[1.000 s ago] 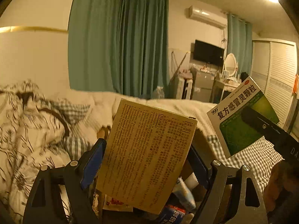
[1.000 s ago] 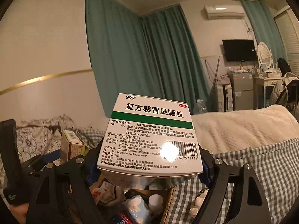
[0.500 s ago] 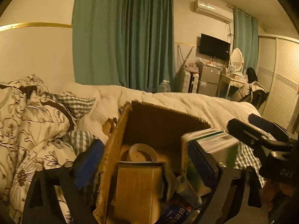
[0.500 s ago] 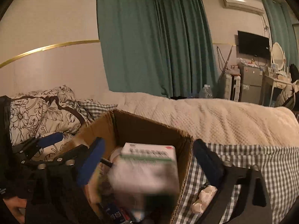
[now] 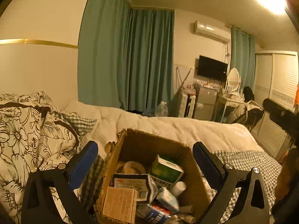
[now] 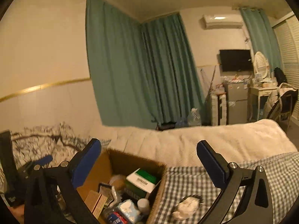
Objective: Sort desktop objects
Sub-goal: 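Carry the medicine box and tan card over the box and open both grippers, then move both grippers back from the box to the lace cloth and bracelet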
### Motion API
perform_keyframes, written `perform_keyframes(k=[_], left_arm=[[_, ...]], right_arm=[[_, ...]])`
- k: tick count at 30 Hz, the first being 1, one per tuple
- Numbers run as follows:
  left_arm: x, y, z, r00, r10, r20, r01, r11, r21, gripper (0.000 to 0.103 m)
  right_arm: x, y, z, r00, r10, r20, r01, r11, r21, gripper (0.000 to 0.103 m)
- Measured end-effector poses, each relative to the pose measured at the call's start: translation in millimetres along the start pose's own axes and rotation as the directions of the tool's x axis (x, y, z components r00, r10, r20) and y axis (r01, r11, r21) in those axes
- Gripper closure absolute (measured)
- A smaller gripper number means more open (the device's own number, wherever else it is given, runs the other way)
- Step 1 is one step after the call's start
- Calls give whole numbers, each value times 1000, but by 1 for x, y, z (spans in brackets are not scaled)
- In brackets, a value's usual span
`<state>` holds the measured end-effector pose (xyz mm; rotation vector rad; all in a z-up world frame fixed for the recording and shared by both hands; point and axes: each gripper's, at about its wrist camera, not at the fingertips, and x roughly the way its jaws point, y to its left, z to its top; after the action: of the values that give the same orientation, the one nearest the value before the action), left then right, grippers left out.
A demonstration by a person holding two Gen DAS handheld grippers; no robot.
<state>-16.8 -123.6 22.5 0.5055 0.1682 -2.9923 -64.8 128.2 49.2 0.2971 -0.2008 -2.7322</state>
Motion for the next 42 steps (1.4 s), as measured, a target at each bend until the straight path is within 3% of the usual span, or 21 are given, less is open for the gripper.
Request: perform_keyframes(k=[9,14,20,27,32,36,42], left_arm=[[-27,-32,0,1000,-4,28,4,1000,24,0],[-34,-49,-4,998,-54,43,53,998,30,0],[-31,-69,-13,997,-63,42,61,997,37,0],[-11,-115,-39,991,-129,-33,132,987,97,0],[7,-156,-66,974,-210,-89,223,960,167,0],[28,-178,-89,964,-221,-149,242,960,139,0],[43,-212,-118,957,-239,-163,270,940,207,0]], right_arm=[[-33,-34,22,996,-73,43,71,996,48,0],[-41,-51,18,991,-125,54,122,991,48,0],[-35,-74,-2,991,-135,-2,135,990,45,0],[-19,-105,-18,988,-137,-68,141,987,72,0],[-6,-124,-31,983,-131,-127,142,986,83,0],[0,-136,-35,978,-141,-151,153,986,68,1],[10,-155,-41,972,-148,-180,165,983,85,9]])
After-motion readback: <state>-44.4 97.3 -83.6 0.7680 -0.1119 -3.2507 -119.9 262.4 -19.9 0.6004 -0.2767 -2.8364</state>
